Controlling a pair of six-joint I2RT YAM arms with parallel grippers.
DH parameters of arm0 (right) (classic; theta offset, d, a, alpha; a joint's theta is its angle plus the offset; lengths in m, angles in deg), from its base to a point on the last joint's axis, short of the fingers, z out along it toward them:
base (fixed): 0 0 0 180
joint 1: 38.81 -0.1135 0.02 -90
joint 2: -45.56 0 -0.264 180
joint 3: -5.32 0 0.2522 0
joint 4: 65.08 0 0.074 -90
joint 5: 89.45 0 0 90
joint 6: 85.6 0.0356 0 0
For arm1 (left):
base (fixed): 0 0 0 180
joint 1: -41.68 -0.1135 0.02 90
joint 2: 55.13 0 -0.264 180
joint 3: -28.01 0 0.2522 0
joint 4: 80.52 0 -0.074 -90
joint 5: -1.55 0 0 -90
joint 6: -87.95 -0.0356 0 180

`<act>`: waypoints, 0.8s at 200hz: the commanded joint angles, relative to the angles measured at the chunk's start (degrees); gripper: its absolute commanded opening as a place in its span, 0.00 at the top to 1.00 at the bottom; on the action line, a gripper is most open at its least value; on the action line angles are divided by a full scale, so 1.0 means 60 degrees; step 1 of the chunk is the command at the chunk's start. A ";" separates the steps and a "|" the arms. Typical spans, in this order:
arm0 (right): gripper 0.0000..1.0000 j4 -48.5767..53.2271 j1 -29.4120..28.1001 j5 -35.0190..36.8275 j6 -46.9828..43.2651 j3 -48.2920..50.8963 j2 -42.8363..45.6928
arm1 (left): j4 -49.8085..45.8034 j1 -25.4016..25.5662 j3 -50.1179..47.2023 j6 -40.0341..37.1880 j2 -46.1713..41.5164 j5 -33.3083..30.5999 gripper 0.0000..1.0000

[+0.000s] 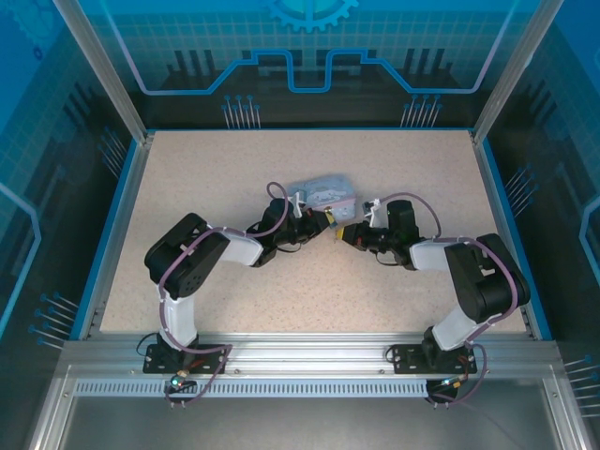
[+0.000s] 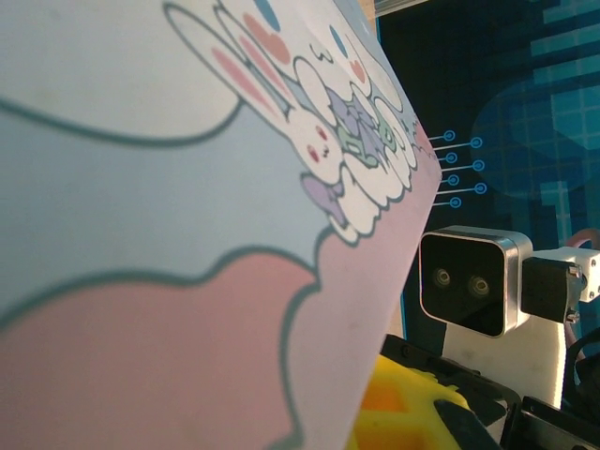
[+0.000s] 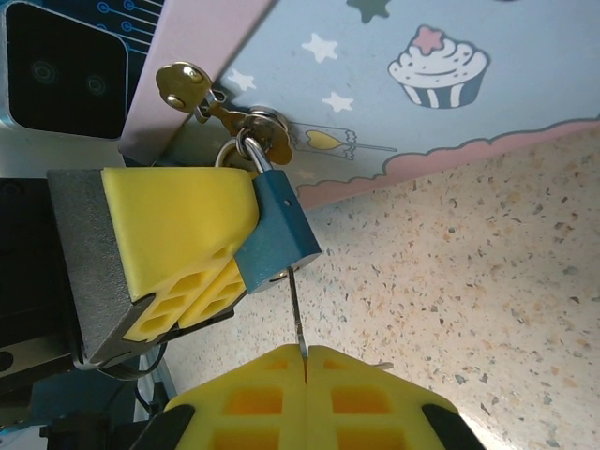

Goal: Unlock a padlock with a key

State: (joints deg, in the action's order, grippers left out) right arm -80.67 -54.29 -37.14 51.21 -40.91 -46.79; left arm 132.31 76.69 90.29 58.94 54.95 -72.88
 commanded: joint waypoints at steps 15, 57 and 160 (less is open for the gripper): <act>1.00 -0.0084 -0.0116 0.0342 -0.0513 -0.0228 0.0121 | -0.0119 0.0351 0.0225 0.0111 -0.0278 0.0439 1.00; 1.00 -0.2325 0.0268 -0.0508 0.0488 0.0388 -0.0107 | 0.0518 0.0353 0.0072 -0.0028 -0.0257 0.0529 1.00; 1.00 -0.5102 0.0672 -0.1493 0.2646 0.0598 -0.0823 | 0.1223 0.0341 -0.0355 -0.0362 -0.0278 0.1001 1.00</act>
State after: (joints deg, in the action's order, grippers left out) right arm -104.56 -51.04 -45.30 65.13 -35.75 -52.23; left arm 135.98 77.10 90.24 57.98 54.69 -73.12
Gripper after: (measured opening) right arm 0.057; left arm 0.091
